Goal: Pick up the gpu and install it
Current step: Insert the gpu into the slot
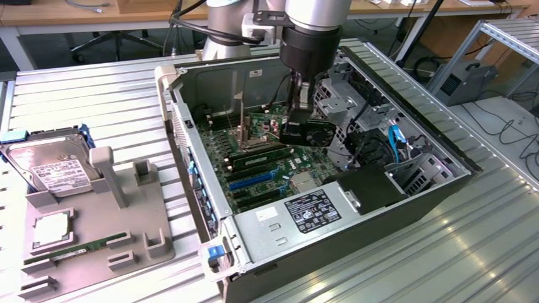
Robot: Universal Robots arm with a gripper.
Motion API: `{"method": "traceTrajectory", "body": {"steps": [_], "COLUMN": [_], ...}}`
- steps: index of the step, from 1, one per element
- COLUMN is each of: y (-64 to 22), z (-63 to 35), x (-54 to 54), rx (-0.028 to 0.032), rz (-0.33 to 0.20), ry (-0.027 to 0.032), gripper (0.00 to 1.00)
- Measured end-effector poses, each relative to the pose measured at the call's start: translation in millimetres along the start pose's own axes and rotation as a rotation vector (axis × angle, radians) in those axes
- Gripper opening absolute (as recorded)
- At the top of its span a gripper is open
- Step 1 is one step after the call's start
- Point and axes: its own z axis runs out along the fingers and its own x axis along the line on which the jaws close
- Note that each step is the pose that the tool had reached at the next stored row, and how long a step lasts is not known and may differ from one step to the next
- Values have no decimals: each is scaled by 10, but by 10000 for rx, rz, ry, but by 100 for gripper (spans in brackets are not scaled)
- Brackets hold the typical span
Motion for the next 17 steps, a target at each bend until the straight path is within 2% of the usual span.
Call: {"method": "traceTrajectory", "body": {"steps": [17], "y": [0], "z": [0], "x": [0], "rx": [26], "rz": [-653], "ry": [-37], "gripper": [26]}}
